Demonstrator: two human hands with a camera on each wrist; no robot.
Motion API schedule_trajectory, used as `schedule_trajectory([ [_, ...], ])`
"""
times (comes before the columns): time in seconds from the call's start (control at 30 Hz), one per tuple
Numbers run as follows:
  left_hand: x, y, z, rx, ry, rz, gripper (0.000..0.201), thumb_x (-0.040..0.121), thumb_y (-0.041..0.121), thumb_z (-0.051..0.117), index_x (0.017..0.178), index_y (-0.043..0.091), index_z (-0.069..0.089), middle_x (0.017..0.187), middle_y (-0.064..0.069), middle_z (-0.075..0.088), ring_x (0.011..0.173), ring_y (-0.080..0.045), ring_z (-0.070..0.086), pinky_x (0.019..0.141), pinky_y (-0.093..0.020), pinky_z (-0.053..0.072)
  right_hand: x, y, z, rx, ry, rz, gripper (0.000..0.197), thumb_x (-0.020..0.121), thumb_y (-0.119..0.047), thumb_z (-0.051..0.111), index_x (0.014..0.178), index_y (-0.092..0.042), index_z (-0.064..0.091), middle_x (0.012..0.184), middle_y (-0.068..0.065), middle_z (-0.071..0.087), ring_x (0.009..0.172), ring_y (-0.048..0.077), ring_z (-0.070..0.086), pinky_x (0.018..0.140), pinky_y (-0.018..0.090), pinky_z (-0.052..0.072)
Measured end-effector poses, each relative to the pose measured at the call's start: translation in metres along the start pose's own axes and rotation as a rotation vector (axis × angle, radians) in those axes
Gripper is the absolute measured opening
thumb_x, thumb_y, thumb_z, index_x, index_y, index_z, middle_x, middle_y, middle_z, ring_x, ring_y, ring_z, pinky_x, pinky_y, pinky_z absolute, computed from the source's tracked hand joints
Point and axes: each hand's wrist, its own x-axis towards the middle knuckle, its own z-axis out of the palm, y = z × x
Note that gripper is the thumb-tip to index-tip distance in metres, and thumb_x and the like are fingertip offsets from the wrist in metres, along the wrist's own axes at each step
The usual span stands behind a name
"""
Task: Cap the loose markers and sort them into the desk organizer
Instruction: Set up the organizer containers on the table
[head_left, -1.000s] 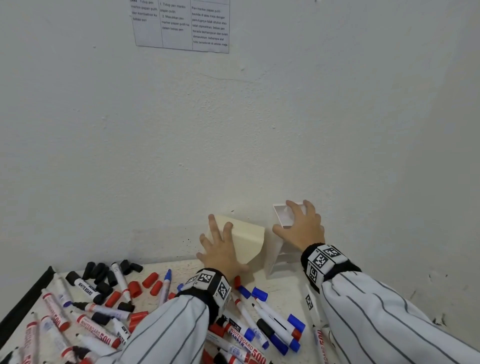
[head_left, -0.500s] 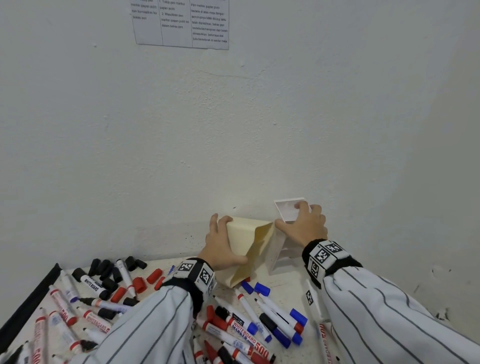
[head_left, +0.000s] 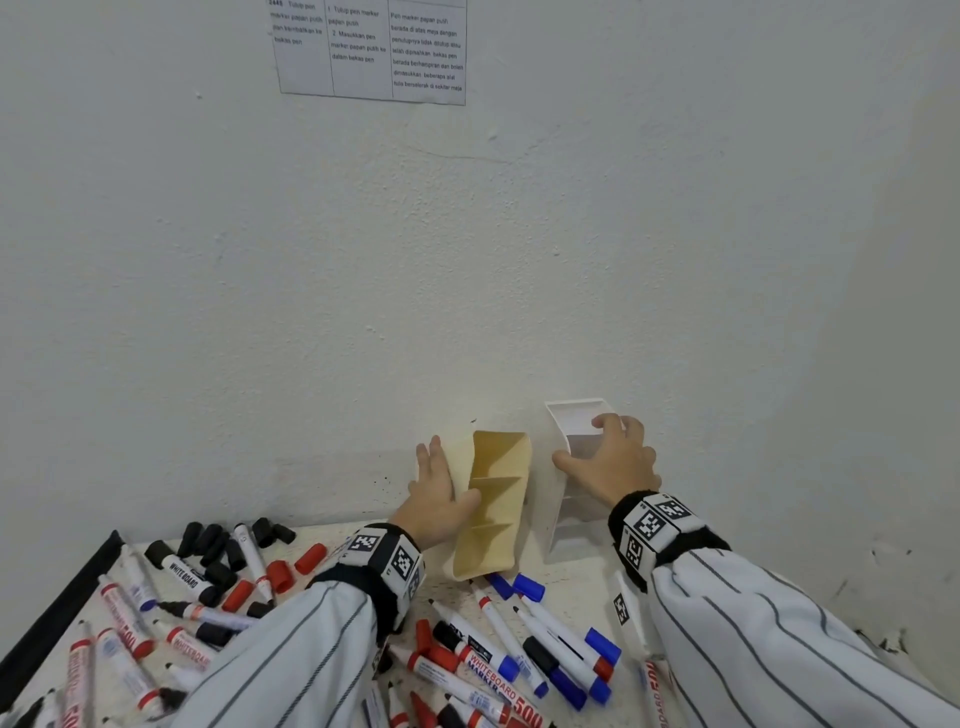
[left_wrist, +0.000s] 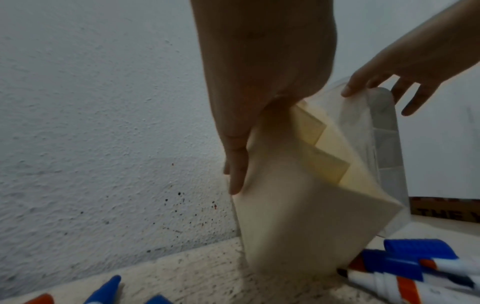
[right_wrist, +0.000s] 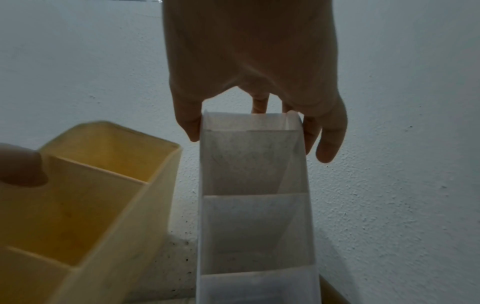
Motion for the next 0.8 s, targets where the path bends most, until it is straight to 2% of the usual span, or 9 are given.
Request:
schedule_trajectory([
  [0.03, -0.001, -0.001, 0.001, 0.000, 0.031, 0.012, 0.074, 0.096, 0.030, 0.038, 0.148, 0.013, -0.012, 0.154, -0.019, 0.011, 0.139, -0.032, 0.023, 0.113, -0.042, 0.024, 0.000, 0.000, 0.001, 0.031, 0.005, -0.006, 0.068, 0.072, -0.045, 0.068, 0.128, -0.021, 0.038, 0.140, 0.005, 0.027, 0.118, 0.033, 0.039, 0.095, 0.045, 0.040],
  [0.07, -0.003, 0.000, 0.000, -0.008, 0.075, 0.027, 0.064, 0.099, 0.023, 0.032, 0.149, 0.013, -0.005, 0.145, -0.023, 0.032, 0.128, -0.031, 0.042, 0.107, -0.040, 0.035, 0.000, 0.000, 0.001, 0.063, 0.013, -0.013, 0.068, 0.073, -0.042, 0.069, 0.128, -0.019, 0.038, 0.140, 0.007, 0.026, 0.119, 0.033, 0.038, 0.095, 0.045, 0.040],
  [0.1, -0.003, -0.001, 0.000, -0.013, 0.120, 0.038, 0.057, 0.100, 0.018, 0.029, 0.150, 0.014, 0.001, 0.133, -0.022, 0.048, 0.115, -0.029, 0.053, 0.100, -0.040, 0.042, 0.001, 0.000, 0.002, 0.098, 0.018, -0.020, 0.068, 0.073, -0.039, 0.070, 0.129, -0.017, 0.037, 0.139, 0.010, 0.026, 0.119, 0.034, 0.038, 0.095, 0.043, 0.041],
  [0.13, -0.004, -0.002, -0.001, -0.014, 0.155, 0.040, 0.054, 0.100, 0.015, 0.028, 0.149, 0.014, 0.006, 0.124, -0.020, 0.055, 0.107, -0.028, 0.057, 0.095, -0.040, 0.045, 0.001, -0.001, 0.002, 0.130, 0.017, -0.022, 0.068, 0.074, -0.037, 0.070, 0.129, -0.015, 0.036, 0.137, 0.012, 0.026, 0.119, 0.033, 0.037, 0.094, 0.041, 0.040],
  [0.3, -0.004, 0.000, 0.004, -0.025, 0.215, 0.006, 0.048, 0.099, 0.009, 0.027, 0.145, 0.012, 0.014, 0.117, -0.018, 0.058, 0.101, -0.028, 0.058, 0.088, -0.035, 0.045, 0.002, -0.002, 0.006, 0.173, 0.010, -0.022, 0.066, 0.076, -0.036, 0.068, 0.129, -0.014, 0.035, 0.135, 0.013, 0.027, 0.120, 0.033, 0.034, 0.088, 0.038, 0.039],
  [0.47, 0.006, 0.002, 0.007, -0.011, 0.201, -0.069, 0.047, 0.097, 0.007, 0.028, 0.143, 0.009, 0.018, 0.122, -0.024, 0.054, 0.109, -0.035, 0.055, 0.093, -0.042, 0.044, 0.003, -0.001, 0.010, 0.161, 0.007, -0.031, 0.066, 0.076, -0.036, 0.068, 0.130, -0.015, 0.035, 0.137, 0.012, 0.024, 0.119, 0.034, 0.036, 0.090, 0.040, 0.039],
  [0.6, 0.009, -0.005, 0.002, -0.064, 0.213, -0.156, 0.047, 0.096, 0.003, 0.028, 0.142, 0.007, 0.022, 0.125, -0.026, 0.051, 0.114, -0.037, 0.051, 0.091, -0.038, 0.041, 0.006, 0.001, 0.012, 0.193, -0.007, -0.041, 0.065, 0.075, -0.033, 0.069, 0.128, -0.016, 0.036, 0.137, 0.012, 0.021, 0.118, 0.034, 0.037, 0.091, 0.039, 0.040],
  [0.7, 0.012, -0.013, -0.002, -0.098, 0.162, -0.209, 0.043, 0.098, 0.010, 0.029, 0.141, 0.011, 0.028, 0.129, -0.021, 0.050, 0.116, -0.036, 0.050, 0.090, -0.039, 0.043, 0.006, 0.004, 0.015, 0.170, -0.018, -0.042, 0.067, 0.072, -0.032, 0.070, 0.127, -0.020, 0.034, 0.134, 0.012, 0.021, 0.112, 0.036, 0.041, 0.089, 0.040, 0.042],
  [0.8, 0.013, -0.018, -0.005, -0.125, 0.105, -0.279, 0.035, 0.097, 0.016, 0.033, 0.132, 0.016, 0.038, 0.126, -0.015, 0.053, 0.109, -0.034, 0.054, 0.085, -0.038, 0.050, 0.006, 0.006, 0.017, 0.193, -0.024, -0.048, 0.068, 0.073, -0.030, 0.071, 0.129, -0.020, 0.033, 0.135, 0.013, 0.020, 0.114, 0.038, 0.040, 0.091, 0.040, 0.041],
])
